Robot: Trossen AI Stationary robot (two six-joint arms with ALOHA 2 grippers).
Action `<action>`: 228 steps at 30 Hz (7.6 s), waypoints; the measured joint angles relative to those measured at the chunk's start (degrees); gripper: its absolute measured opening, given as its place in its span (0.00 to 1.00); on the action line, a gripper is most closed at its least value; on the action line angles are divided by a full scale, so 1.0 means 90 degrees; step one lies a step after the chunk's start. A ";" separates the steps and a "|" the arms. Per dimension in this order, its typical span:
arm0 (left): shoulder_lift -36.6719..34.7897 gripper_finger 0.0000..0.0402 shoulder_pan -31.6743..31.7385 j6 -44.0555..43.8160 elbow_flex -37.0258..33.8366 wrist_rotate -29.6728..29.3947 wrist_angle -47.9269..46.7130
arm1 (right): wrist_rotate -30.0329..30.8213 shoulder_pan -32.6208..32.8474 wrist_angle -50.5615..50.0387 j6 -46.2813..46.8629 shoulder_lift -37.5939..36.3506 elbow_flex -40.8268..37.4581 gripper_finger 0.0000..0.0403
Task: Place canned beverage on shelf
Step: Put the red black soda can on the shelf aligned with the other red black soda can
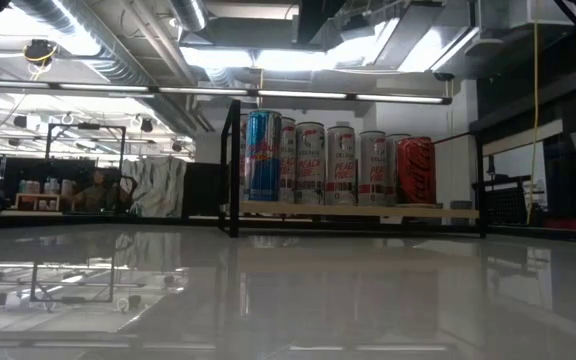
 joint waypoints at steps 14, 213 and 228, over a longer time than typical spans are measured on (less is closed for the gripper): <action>0.0000 0.75 0.0039 0.0353 -0.0010 0.0037 0.0017 | 0.0000 0.0000 -0.0186 -0.0017 0.0000 0.0000 0.86; -0.5021 0.94 0.4080 1.2804 0.1120 0.0106 -0.3536 | 0.1013 0.0261 0.6599 0.3202 0.0504 -0.0789 0.86; -0.5524 0.94 0.4082 1.2624 0.1120 -0.0451 -0.3536 | 0.2335 0.0556 0.7039 0.3701 0.1721 -0.0792 0.86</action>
